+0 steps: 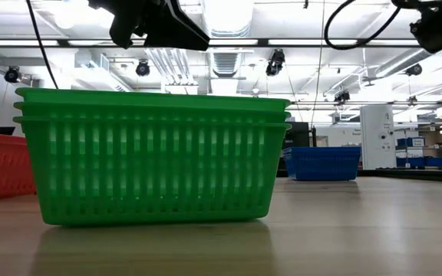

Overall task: Stack baskets by color
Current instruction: Stack the right red bin on top of the stacked red bins

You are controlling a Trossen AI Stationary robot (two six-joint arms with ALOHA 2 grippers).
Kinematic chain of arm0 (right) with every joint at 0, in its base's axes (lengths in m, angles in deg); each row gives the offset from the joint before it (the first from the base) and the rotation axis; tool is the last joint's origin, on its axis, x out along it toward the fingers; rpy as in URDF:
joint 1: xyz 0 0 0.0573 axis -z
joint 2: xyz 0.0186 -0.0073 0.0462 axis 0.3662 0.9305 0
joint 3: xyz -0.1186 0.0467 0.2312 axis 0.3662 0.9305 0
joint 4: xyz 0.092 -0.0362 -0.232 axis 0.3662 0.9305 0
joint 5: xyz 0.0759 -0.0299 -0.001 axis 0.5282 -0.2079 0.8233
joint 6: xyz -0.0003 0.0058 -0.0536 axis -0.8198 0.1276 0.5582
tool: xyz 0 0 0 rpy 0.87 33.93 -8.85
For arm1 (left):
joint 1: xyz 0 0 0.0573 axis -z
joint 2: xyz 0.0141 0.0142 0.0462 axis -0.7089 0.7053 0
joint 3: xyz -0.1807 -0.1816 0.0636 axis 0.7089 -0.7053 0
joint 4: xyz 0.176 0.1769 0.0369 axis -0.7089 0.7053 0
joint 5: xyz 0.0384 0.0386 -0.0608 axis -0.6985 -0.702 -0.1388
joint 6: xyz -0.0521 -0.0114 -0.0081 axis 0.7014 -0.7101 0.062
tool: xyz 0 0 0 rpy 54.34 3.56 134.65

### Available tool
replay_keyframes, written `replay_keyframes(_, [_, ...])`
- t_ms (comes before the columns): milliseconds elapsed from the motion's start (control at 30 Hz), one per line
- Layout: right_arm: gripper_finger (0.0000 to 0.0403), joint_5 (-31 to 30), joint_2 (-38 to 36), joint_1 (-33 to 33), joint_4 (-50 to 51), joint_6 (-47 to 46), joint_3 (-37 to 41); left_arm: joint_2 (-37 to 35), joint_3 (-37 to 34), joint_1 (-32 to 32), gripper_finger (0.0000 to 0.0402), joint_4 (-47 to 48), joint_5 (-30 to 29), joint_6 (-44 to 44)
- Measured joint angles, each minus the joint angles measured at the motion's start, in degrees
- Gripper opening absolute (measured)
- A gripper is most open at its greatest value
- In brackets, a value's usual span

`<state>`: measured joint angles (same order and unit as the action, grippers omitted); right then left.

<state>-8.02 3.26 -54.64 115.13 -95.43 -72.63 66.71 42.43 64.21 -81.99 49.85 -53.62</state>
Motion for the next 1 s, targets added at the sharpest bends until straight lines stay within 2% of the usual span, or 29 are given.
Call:
replay_keyframes(200, [0.0211, -2.99, 4.07, -0.08, -7.0, -0.1, 1.62, 0.0, 0.0, -0.37, 0.0115, -0.38, 0.02, 0.0])
replay_keyframes(600, [0.0189, -2.67, 18.48, -0.09, -9.87, 6.35, 3.63, 0.0, -0.02, -1.44, 0.0115, -7.2, 0.04, -1.48])
replay_keyframes(767, [0.0147, -4.38, 22.98, -0.09, -9.98, 8.77, 3.63, -0.02, -0.02, -1.4, 0.0115, -12.24, 0.04, -1.94])
replay_keyframes(1000, [0.0037, -9.17, 25.93, -0.09, -10.39, 12.3, 3.63, 0.0, 0.2, -1.35, 0.0115, -17.87, 0.07, -1.4])
